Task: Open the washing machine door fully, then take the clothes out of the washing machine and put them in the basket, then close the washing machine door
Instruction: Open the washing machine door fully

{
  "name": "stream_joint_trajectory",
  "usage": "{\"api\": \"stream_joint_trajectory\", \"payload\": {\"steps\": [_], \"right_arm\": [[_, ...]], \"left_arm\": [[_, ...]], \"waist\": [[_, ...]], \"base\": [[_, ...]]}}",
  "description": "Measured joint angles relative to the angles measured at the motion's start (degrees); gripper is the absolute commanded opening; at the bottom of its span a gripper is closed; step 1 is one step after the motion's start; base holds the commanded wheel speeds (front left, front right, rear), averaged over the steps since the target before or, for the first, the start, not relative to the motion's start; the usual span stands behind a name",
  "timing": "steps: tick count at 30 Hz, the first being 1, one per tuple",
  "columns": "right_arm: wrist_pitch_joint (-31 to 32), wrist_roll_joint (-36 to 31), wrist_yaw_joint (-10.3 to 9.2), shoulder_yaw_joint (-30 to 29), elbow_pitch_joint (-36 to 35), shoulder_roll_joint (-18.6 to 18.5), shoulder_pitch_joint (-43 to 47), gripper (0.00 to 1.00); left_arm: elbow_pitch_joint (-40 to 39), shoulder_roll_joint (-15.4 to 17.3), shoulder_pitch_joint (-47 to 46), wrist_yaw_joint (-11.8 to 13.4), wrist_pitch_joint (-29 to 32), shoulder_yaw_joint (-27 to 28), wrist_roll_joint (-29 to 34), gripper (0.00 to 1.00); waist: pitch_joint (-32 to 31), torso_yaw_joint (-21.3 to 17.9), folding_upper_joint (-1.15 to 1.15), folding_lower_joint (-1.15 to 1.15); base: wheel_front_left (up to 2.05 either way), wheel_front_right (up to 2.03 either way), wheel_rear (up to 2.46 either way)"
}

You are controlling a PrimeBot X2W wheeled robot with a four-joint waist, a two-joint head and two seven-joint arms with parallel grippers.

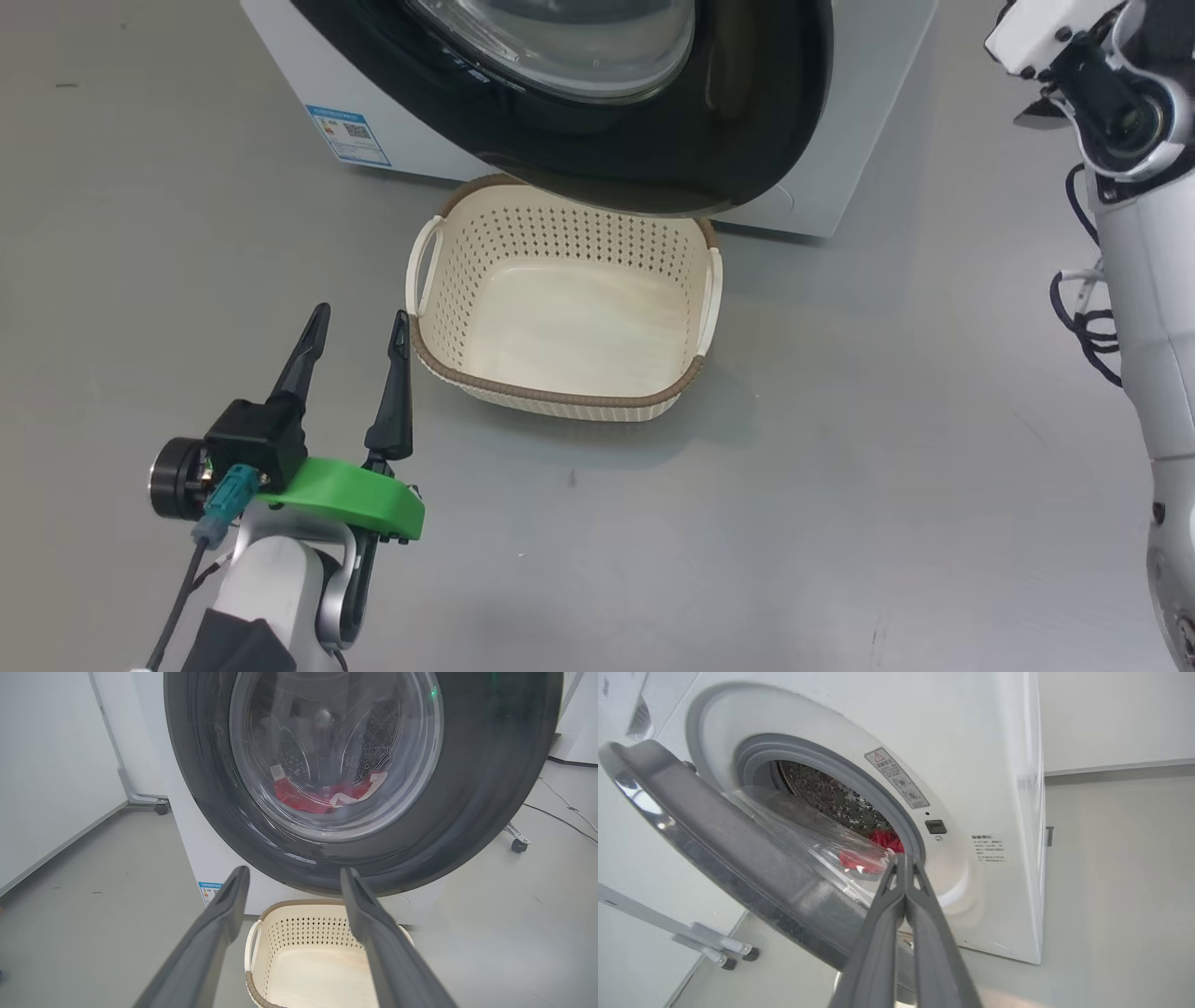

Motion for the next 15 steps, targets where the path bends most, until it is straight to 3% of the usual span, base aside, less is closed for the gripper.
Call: {"api": "stream_joint_trajectory", "payload": {"steps": [7,15], "right_arm": [[-7.33,-6.04,-0.05,7.57,-6.01,-2.88,6.07,0.00],[-15.60,-9.60,-0.05,11.00,-8.45,-4.85,14.49,0.00]], "left_arm": [[0.11,0.05,1.99,0.46,0.00,1.04,0.94,1.00],[0.05,0.68,4.85,0.85,0.00,2.58,1.13,1.00]], "waist": [[-3.13,-1.84,0.00,0.00],[-6.58,-4.07,0.00,0.00]], "base": [[0.00,0.00,0.00],[0.00,0.00,0.00]]}}
